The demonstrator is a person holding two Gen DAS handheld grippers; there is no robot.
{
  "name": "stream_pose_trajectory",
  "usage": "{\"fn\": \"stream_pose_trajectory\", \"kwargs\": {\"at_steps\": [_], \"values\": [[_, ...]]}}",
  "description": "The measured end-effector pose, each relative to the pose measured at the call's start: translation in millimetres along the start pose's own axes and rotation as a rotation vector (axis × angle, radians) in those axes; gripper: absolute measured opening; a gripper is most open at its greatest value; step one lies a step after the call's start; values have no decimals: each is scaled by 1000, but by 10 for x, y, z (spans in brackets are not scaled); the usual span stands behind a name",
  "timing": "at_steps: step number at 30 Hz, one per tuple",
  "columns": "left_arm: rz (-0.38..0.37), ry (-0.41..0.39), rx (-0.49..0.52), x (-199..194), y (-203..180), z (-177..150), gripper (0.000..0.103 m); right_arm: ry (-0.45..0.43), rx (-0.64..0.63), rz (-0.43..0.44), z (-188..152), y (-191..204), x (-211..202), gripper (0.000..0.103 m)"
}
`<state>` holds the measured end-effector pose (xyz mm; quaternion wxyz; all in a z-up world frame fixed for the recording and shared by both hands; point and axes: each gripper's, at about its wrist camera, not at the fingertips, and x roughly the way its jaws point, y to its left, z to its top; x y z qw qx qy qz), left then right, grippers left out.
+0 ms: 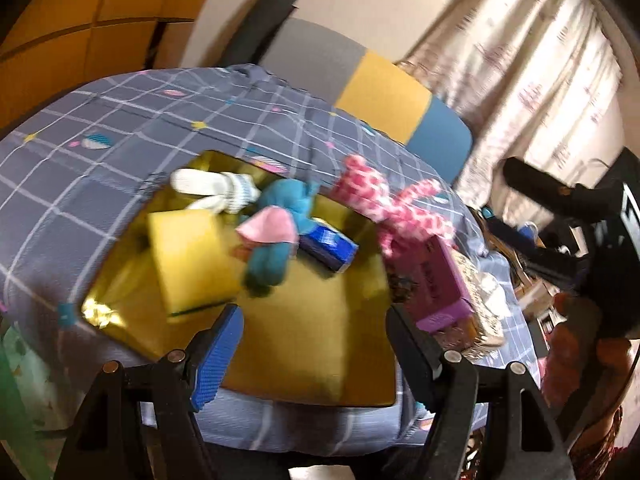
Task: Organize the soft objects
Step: 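Move the right tool to the pink towel roll with blue band and grasp it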
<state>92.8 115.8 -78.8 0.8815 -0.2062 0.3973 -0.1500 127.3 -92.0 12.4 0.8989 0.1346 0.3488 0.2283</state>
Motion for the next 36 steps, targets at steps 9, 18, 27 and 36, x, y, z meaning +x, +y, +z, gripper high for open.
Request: {"fn": "stream_pose_trajectory", "kwargs": {"at_steps": [9,18,27,36], "values": [[-79,69,118,290,-640,-23,74,-140,80,-232,71,-1050,-893,96],[-152,117,236,485,-1298,-79,74,-76,231,-463,-221,-2429,-1292,96],[-211,154,340,644,-1874,-144,74,74,308,-713,-598,-3857,-1433,87],[-232,205,412,865,-2413,-213,74,37,330,-731,-274,-4791,-1424,83]]}}
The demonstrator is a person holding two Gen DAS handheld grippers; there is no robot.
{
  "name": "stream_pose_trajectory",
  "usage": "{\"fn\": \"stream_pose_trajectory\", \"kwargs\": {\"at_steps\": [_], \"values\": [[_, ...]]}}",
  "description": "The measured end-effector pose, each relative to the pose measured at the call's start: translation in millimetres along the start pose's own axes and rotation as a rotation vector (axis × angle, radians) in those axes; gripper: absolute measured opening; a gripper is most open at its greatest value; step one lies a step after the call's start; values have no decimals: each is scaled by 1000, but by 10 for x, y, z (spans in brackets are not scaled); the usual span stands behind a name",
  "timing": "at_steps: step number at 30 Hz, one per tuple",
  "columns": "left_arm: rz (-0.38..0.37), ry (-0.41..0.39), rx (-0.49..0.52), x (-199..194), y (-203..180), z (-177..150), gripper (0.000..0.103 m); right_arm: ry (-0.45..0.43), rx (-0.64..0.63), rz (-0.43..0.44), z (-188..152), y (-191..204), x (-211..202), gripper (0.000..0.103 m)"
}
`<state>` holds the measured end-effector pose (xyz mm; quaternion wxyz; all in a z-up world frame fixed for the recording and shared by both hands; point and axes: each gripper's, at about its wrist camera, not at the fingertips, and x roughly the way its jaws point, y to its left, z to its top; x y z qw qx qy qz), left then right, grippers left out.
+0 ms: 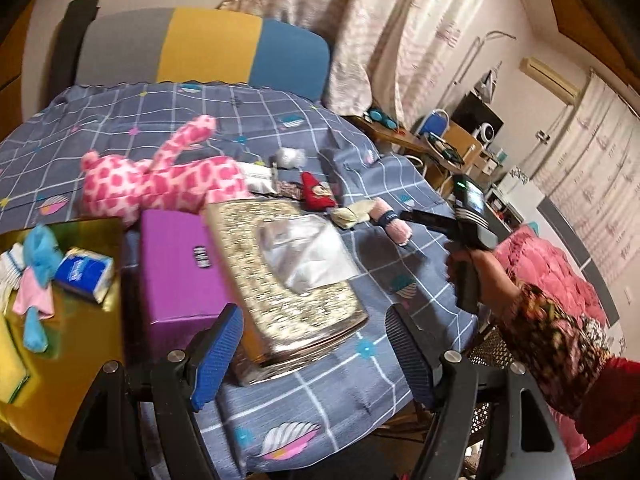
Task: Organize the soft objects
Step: 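Move the right tool to the pink towel roll with blue band and grasp it, then grasp the beige folded mesh cloth with the left tool while the right tool holds the towel roll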
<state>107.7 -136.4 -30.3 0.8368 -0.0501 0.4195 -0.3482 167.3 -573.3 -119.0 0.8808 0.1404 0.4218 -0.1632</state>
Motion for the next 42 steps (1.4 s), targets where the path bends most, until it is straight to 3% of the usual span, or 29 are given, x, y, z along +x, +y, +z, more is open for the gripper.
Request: {"fn": "stream_pose_trajectory", "kwargs": {"at_steps": [10,12,14,17,24,28,32,35,40,42], "values": [[-8,37,49,219,-307,180,74,99,-32,-8,145,119,643,75],[-8,42,55,253,-346,207,74,113,-28,0,130,110,706,68],[-13,54,61,297,-390,241,74,135,-32,3,108,100,750,46],[-36,65,74,345,-466,284,74,152,-18,37,110,40,742,40],[-58,108,186,509,-871,565,74,159,153,67,36,-280,281,37],[-63,149,248,727,-1148,800,74,106,218,65,-84,-405,35,37],[-25,237,306,1088,-1367,1010,74,169,207,49,-248,-448,158,37],[-3,274,313,1325,-1449,1134,74,229,227,96,-292,-468,288,39],[21,336,282,1749,-1455,1323,74,245,222,98,-269,-413,384,43],[31,383,265,1992,-1434,1387,74,245,198,90,-251,-391,424,38]]}}
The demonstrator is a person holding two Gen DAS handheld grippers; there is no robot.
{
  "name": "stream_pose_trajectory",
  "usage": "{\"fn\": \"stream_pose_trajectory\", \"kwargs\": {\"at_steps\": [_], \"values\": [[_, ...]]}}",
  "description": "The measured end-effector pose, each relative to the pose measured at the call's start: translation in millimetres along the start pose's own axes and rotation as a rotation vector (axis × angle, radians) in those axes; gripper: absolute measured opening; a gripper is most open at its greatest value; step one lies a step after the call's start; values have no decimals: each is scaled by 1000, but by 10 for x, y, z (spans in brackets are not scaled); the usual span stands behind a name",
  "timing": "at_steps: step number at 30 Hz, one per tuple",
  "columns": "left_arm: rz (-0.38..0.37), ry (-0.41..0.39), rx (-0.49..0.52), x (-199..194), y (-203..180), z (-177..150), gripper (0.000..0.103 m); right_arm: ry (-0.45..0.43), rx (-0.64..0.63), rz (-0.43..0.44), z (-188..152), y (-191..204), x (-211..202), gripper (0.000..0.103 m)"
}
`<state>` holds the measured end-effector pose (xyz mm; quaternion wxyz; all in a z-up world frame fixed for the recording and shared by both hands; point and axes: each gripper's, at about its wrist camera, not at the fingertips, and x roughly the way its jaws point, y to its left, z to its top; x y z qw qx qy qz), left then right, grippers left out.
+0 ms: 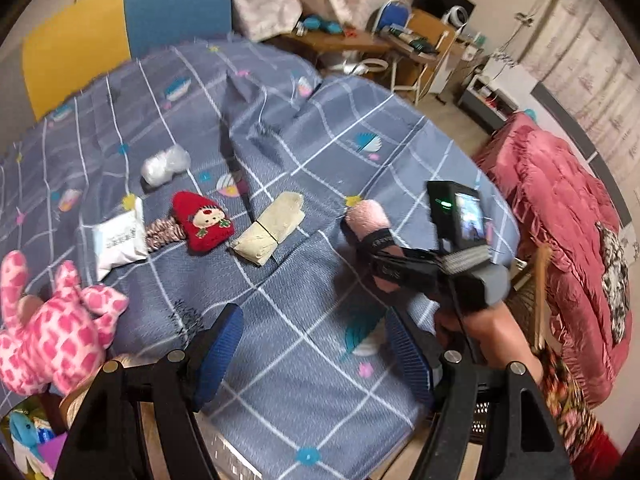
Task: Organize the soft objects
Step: 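Grasp the beige folded mesh cloth with the left tool while the right tool holds the towel roll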
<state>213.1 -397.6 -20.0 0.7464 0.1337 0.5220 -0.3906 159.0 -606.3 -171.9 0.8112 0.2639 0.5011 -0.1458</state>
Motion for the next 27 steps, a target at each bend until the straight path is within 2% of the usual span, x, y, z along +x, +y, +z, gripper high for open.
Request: {"fn": "stream_pose_trajectory", "kwargs": {"at_steps": [1,5,11,13,16,23,27], "values": [[6,21,-3,91,13,61,74,-3,-2,-3,4,5,-6,33],[70,64,24,463,12,291,74,-25,93,71,64,-140,-63,33],[121,149,99,1088,42,571,74,-148,167,122,186,-331,-350,33],[163,172,114,1268,76,637,74,-161,187,141,222,-365,-392,33],[197,200,133,1469,112,706,74,-159,207,154,230,-372,-407,33],[213,243,251,1795,-7,757,74,-146,202,196,207,-337,-442,33],[278,227,262,1914,10,776,74,-151,204,201,203,-339,-458,33]]}}
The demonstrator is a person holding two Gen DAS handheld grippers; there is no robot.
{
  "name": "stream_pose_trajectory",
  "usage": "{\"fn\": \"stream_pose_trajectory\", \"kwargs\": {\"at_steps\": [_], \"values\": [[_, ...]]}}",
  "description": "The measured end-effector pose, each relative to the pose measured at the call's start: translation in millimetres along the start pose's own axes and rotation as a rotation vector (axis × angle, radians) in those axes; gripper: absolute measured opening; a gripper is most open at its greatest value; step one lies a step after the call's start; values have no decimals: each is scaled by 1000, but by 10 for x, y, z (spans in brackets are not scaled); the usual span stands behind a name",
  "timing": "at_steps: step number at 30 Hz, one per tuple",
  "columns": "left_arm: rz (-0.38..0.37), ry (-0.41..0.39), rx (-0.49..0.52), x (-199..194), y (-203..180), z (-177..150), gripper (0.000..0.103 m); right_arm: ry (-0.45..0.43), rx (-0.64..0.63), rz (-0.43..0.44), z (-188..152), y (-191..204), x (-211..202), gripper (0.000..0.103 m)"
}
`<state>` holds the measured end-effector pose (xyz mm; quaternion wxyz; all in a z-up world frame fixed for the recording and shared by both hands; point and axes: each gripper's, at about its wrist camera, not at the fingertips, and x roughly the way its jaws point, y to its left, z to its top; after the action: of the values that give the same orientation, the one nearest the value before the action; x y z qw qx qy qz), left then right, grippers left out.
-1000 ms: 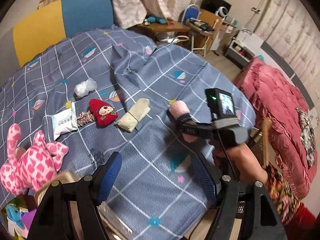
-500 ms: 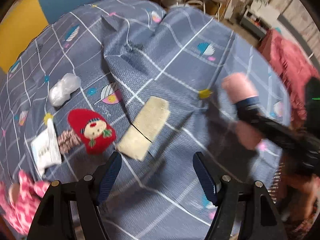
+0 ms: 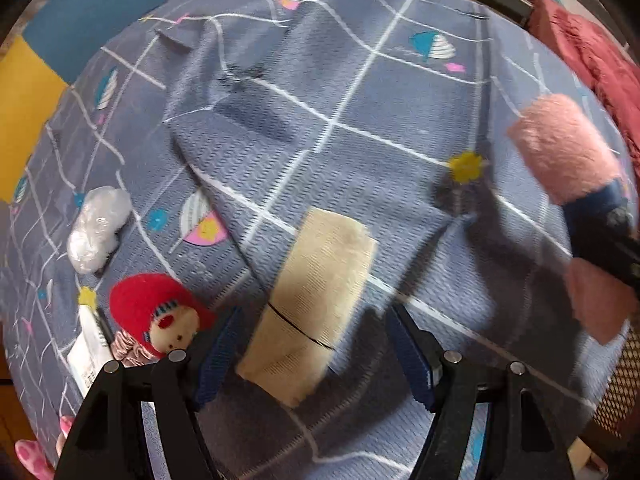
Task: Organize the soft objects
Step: 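Grasp the beige folded mesh cloth with the left tool while the right tool holds the towel roll, then carry the mesh cloth into the gold tin and open the left tool while the right tool carries the towel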
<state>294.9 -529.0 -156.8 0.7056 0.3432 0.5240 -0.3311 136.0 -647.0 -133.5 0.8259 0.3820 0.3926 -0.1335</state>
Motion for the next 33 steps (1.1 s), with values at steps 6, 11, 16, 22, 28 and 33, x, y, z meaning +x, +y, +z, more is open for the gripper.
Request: {"fn": "stream_pose_trajectory", "kwargs": {"at_steps": [6,11,16,22,28,33], "values": [[-39,40,-48,200,39,-16,72,6,17,16,-1,-31,-11,33],[-54,41,-82,161,58,12,48,10,25,36,1,-48,-8,33],[-43,28,-65,60,30,-54,44,13,56,49,-10,-84,-12,33],[-86,-66,-145,-330,107,-77,44,-2,65,47,-7,-108,-53,33],[-128,-169,-191,-847,254,-212,44,11,55,40,-39,-94,-19,33],[-210,-213,-232,-1162,342,-520,44,9,34,33,-40,-69,-4,33]]}}
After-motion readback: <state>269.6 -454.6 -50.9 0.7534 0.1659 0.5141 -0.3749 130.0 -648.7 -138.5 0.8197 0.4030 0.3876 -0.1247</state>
